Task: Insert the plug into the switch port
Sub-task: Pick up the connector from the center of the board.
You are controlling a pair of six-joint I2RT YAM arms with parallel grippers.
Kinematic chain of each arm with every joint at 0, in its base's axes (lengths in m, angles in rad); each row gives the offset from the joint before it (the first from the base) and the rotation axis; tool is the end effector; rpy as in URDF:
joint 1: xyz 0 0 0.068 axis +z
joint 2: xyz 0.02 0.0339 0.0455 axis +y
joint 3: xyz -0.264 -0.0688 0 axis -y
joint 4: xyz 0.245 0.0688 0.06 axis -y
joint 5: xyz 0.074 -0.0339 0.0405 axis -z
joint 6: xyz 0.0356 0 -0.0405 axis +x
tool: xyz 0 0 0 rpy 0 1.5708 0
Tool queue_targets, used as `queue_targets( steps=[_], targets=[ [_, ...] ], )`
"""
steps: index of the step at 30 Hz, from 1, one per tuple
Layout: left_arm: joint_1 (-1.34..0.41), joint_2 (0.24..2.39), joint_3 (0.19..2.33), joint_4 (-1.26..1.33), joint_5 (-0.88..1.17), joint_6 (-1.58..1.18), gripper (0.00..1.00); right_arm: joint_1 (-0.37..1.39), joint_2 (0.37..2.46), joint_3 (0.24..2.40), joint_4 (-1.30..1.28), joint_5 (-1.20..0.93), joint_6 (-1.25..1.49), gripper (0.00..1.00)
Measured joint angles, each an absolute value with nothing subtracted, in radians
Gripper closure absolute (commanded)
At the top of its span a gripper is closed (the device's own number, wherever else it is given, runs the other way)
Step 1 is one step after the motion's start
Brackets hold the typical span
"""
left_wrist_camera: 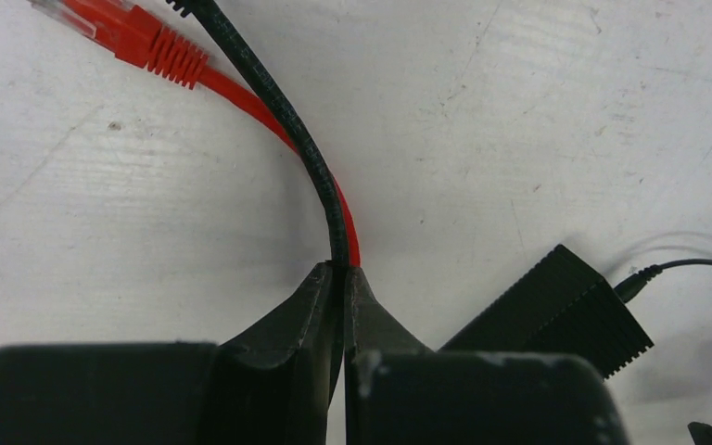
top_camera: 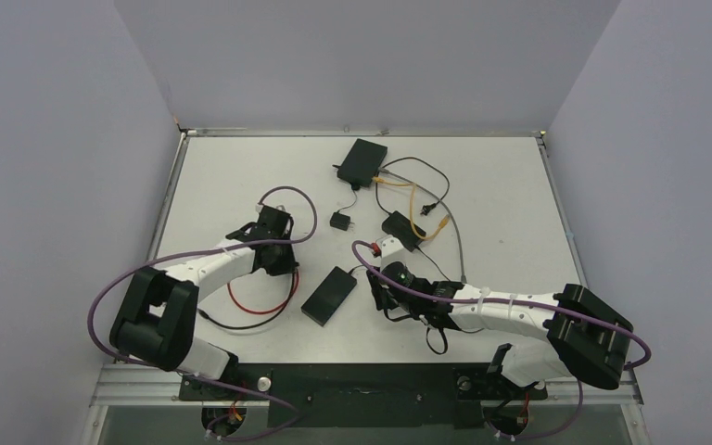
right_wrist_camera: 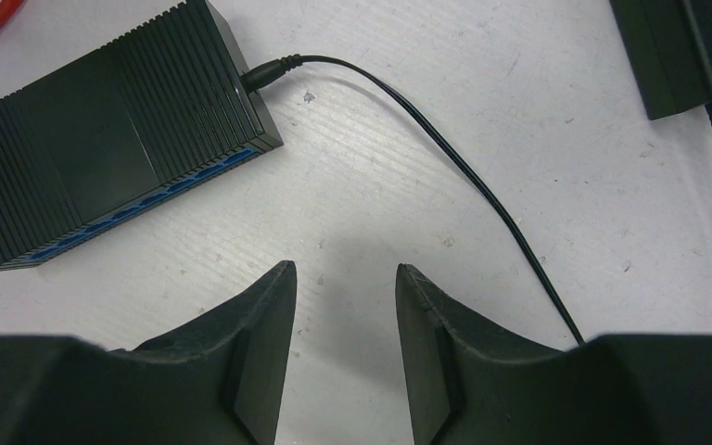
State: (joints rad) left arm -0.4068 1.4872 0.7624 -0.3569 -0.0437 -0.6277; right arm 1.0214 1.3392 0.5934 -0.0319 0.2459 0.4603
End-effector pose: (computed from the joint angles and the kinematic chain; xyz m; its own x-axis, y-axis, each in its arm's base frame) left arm 0.2510 -0.1064 0.1623 -0.8773 -0.2609 -0.4029 -0.1714 0.9543 -0.2447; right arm 0.1418 0.2150 0.1721 -0.6555 -0.2454 -0.7142 -0.4972 0.8521 0.1635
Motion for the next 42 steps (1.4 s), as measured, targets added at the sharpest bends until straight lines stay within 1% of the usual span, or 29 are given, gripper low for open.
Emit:
queue_targets(
  steps=[9,13,22,29,34,38,42],
  targets=[
    [-0.442,1.353,0.841,-0.474,-0.070,-0.604,1.00,1.021,1.339,0.593,-0.028,0.246,0.460,0.60],
    [-0.493,1.306,0.871,-0.494,-0.067,-0.590,1.00,1.021,1.330,0.593,-0.030,0.246,0.460,0.60],
    [-0.595,1.190,0.878,-0.499,-0.001,-0.579,1.00,1.021,1.201,0.597,-0.029,0.246,0.464,0.59],
    [-0.638,1.003,0.709,-0.394,0.086,-0.583,1.00,1.021,1.155,0.611,0.022,0.246,0.517,0.59],
    [-0.652,0.884,0.588,-0.335,0.138,-0.581,1.00,1.020,1.138,0.612,0.096,0.244,0.566,0.57],
    [-0.667,0.796,0.526,-0.270,0.184,-0.570,1.00,1.019,1.139,0.632,0.126,0.222,0.593,0.56],
    [-0.679,0.761,0.498,-0.220,0.225,-0.564,1.00,1.019,1.158,0.670,0.165,0.186,0.618,0.55]
  ],
)
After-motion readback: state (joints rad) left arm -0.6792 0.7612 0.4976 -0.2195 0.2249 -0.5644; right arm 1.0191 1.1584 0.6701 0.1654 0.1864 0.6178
